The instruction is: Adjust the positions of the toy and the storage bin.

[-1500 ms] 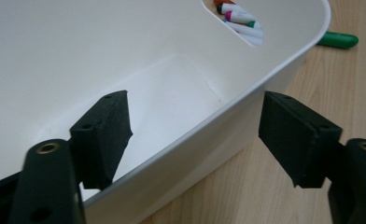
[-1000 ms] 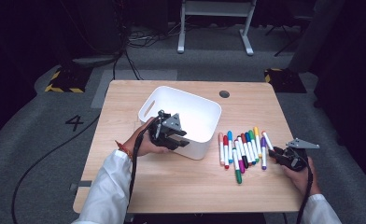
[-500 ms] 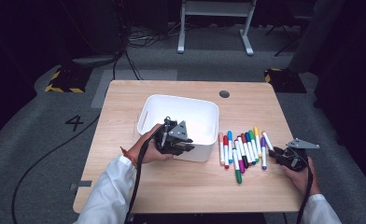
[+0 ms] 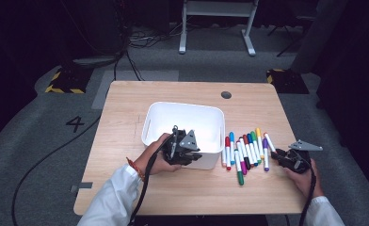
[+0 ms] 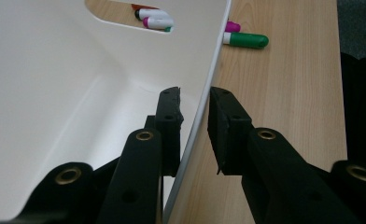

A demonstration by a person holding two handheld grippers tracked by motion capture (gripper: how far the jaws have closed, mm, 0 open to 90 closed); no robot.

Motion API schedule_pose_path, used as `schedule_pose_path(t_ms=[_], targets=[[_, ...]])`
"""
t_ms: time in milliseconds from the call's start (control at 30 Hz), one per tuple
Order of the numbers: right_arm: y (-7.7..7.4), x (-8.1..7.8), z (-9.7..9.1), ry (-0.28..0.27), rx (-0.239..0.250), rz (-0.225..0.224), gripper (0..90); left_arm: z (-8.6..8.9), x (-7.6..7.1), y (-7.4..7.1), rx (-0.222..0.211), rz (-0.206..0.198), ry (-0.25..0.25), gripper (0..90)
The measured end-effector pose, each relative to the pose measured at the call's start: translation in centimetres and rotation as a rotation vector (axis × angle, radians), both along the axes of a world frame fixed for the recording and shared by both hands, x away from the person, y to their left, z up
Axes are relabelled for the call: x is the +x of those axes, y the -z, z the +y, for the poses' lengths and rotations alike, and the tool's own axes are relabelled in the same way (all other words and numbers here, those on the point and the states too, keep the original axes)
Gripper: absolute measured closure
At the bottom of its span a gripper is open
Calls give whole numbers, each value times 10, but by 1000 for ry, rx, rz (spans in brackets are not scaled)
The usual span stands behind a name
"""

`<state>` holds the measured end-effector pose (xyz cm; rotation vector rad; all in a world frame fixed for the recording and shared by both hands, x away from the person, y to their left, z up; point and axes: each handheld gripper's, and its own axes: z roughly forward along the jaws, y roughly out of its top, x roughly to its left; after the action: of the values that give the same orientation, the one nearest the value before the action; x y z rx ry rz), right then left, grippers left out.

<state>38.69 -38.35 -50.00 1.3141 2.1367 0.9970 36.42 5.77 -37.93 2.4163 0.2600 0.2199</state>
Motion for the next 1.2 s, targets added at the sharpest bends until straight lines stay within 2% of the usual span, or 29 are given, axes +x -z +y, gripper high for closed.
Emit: schedule_pose_path(t_ms=[400,500,733,800,900,1000,1067,1133,1200], targets=[[0,-1,0,-1,11,2,675,-24,-14,-1,3,6,-35,742],[0,-1,-1,-3,12,2,674,-28,-14,-2,12,3,-36,742],[0,-1,0,-4,12,3,674,-33,-13,-1,-5,15,-44,726],[0,-1,0,-4,8,3,674,-32,-14,-1,-13,28,-49,710],[0,-1,0,-5,4,1,674,-30,-15,-1,-19,22,-46,668],[0,-1,-1,-7,5,4,674,-23,-18,-3,-54,17,-70,637],[0,-1,-1,-7,4,2,674,-17,-21,-5,-60,-8,-82,623],[0,-2,0,-8,-4,-3,674,-5,-26,-9,-104,-18,-106,582],[0,-2,0,-11,-6,-3,674,0,-28,-11,-110,-26,-108,559]])
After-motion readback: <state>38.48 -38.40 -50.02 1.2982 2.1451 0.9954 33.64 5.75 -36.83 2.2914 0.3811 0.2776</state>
